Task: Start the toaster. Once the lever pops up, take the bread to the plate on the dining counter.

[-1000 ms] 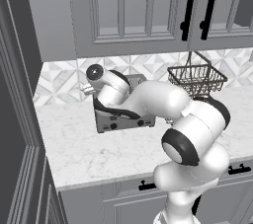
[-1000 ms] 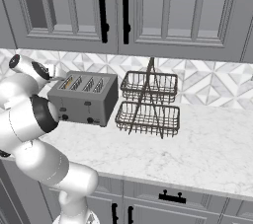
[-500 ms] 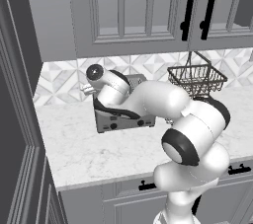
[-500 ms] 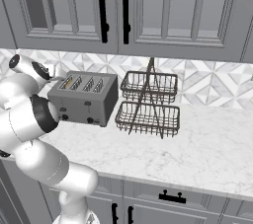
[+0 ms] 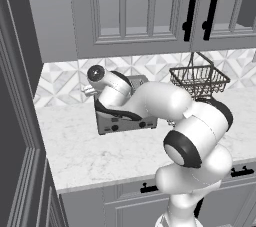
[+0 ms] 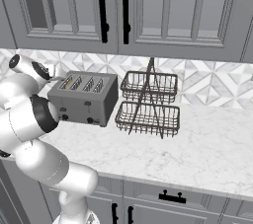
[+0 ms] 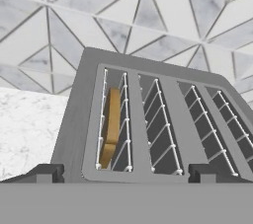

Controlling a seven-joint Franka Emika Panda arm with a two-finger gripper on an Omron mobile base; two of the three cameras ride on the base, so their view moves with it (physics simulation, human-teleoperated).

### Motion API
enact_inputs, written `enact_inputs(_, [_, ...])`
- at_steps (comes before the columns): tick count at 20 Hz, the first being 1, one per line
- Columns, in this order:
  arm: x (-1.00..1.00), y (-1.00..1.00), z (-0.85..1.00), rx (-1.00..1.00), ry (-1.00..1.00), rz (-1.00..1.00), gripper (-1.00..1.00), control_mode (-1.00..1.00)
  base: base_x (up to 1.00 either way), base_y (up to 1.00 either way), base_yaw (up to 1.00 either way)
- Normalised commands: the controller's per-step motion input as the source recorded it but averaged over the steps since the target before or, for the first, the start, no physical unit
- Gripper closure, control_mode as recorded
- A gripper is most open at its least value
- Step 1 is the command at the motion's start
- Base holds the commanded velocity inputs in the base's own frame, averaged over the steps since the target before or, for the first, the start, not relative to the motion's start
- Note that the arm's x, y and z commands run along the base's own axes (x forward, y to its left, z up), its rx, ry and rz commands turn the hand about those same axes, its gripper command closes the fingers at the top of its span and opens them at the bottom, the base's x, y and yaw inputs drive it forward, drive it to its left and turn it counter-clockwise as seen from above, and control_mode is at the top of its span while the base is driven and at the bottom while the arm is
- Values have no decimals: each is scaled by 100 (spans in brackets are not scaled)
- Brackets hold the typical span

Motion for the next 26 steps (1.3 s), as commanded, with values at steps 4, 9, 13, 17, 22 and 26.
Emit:
enact_inputs(4, [0, 0, 0, 0, 0, 0, -100, -100, 0, 0, 0])
enact_inputs(9, [0, 0, 0, 0, 0, 0, -100, -100, 0, 0, 0])
enact_inputs(13, [0, 0, 0, 0, 0, 0, -100, -100, 0, 0, 0])
enact_inputs(17, [0, 0, 0, 0, 0, 0, -100, -100, 0, 0, 0])
enact_inputs(22, [0, 0, 0, 0, 0, 0, -100, -100, 0, 0, 0])
enact_inputs(26, [0, 0, 0, 0, 0, 0, -100, -100, 0, 0, 0])
